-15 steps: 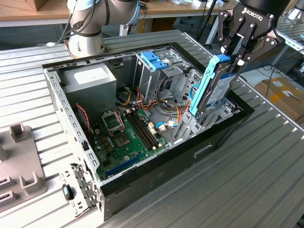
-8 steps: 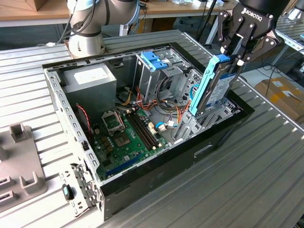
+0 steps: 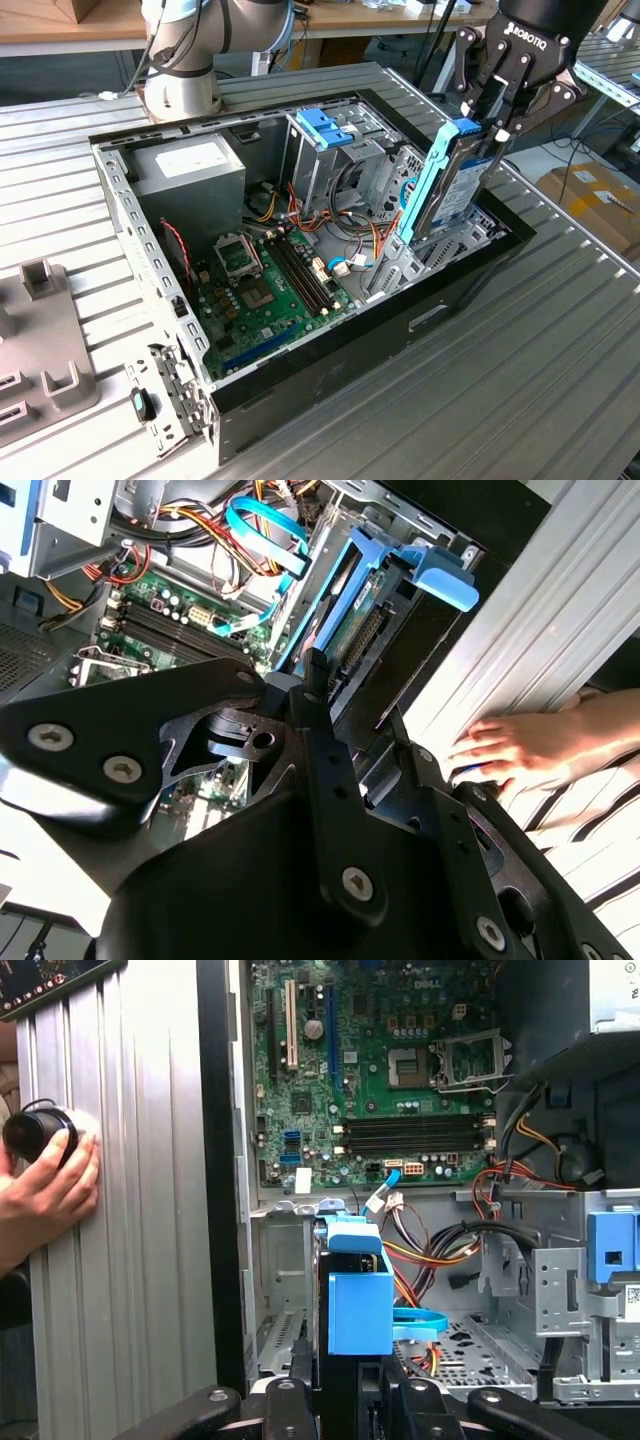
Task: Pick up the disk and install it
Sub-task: 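Insert the disk into the insertion slot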
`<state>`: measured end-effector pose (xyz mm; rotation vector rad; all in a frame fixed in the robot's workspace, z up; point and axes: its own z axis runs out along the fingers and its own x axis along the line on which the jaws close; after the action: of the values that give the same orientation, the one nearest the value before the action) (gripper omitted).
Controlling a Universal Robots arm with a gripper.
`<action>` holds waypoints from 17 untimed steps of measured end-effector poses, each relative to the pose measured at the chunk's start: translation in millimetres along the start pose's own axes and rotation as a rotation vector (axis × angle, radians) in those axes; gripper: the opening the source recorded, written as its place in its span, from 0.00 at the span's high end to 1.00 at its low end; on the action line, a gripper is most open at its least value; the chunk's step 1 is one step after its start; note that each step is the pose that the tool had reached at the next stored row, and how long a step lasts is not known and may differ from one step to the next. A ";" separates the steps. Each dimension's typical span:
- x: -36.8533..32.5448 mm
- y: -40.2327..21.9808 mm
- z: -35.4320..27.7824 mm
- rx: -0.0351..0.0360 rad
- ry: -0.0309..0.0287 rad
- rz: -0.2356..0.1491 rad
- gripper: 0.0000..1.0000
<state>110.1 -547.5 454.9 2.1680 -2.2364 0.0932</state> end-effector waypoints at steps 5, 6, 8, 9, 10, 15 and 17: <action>-0.5 0.2 9.4 0.0000 0.0002 0.000 0.65; -0.7 0.3 11.6 0.0001 0.0001 0.000 0.65; -1.0 0.4 16.8 0.0000 0.0000 0.000 0.65; -1.1 0.5 18.8 0.0000 0.0001 0.000 0.65; -1.2 0.5 20.6 0.0000 0.0001 0.000 0.65; -2.2 0.8 37.3 0.0000 0.0001 0.000 0.65; -2.4 0.8 40.9 0.0000 0.0001 0.000 0.65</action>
<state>110.3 -547.5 413.9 2.1680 -2.2364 0.0933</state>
